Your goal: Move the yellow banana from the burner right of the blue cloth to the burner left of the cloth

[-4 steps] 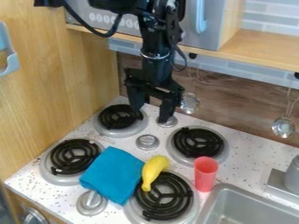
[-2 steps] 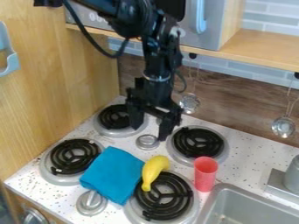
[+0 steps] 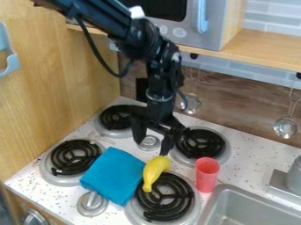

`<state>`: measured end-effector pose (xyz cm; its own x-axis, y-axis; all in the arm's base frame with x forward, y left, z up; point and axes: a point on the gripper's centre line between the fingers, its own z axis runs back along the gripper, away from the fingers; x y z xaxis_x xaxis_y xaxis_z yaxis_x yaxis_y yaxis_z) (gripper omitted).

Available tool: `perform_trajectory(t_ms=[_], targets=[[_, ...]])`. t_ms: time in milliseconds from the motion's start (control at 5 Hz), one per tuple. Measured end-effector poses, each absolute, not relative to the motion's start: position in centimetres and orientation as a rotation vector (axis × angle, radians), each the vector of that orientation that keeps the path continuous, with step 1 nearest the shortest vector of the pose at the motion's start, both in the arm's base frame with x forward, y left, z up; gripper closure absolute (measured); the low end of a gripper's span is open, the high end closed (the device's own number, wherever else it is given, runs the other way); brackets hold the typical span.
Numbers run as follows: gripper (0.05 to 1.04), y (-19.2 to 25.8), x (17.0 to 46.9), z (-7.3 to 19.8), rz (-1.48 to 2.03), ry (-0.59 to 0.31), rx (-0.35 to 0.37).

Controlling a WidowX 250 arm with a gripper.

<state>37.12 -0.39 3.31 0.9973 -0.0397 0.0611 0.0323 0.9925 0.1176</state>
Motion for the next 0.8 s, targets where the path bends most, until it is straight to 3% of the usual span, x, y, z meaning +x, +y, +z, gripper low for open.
perform_trajectory(t_ms=[400,600,800], targets=[[0.086,-0.5,38.0,0.3,0.068,-0.165,0.105],[0.086,-0.3,37.7,-1.6,0.155,-0.133,0.126],[0.086,-0.7,38.3,-1.6,0.165,-0.152,0.111]])
